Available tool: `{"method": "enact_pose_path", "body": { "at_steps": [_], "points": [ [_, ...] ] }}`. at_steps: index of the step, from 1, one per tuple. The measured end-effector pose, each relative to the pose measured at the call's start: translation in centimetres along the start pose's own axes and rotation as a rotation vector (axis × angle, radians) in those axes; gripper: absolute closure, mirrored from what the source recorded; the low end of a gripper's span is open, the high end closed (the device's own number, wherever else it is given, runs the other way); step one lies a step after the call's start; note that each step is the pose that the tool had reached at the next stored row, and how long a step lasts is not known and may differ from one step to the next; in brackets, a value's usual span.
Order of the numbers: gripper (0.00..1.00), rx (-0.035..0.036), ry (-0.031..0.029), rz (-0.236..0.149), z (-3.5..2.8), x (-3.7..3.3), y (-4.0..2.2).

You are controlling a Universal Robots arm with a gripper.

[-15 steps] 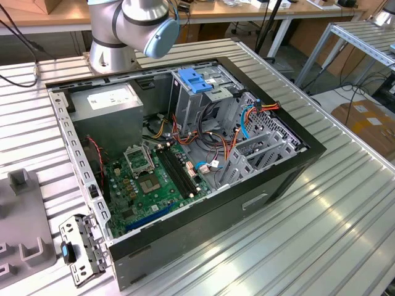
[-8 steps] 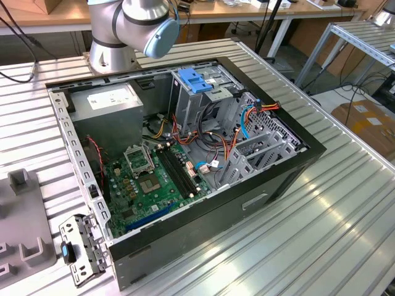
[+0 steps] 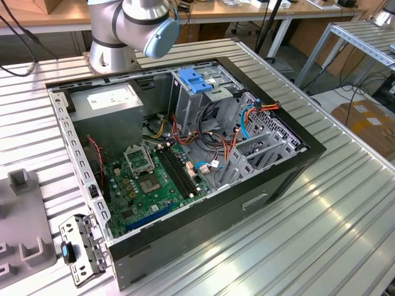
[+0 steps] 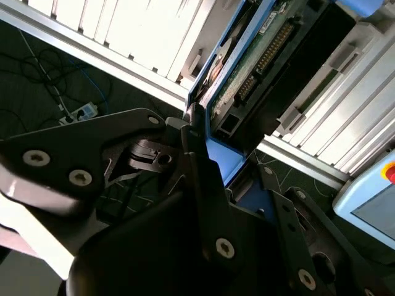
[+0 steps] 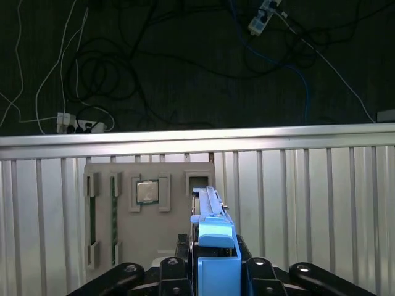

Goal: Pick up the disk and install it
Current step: 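Pick up the disk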

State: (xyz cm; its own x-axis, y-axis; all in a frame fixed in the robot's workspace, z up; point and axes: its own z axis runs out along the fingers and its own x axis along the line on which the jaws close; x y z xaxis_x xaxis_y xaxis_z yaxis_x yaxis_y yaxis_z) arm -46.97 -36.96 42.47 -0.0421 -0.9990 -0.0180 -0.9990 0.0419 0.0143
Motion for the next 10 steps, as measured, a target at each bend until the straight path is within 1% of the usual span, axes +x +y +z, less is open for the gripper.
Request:
{"method": "enact_pose_path", "body": {
  "at_steps": [4, 6, 10],
  "points": [
    [0.63, 0.0, 0.0001, 0.0, -0.87, -0.01, 0.01],
    [0.63, -0.0001, 0.0001, 0.0, -1.8, -0.03, 0.03],
    [0.63, 0.0, 0.0001, 0.0, -1.86, -0.03, 0.03]
  ]
}}
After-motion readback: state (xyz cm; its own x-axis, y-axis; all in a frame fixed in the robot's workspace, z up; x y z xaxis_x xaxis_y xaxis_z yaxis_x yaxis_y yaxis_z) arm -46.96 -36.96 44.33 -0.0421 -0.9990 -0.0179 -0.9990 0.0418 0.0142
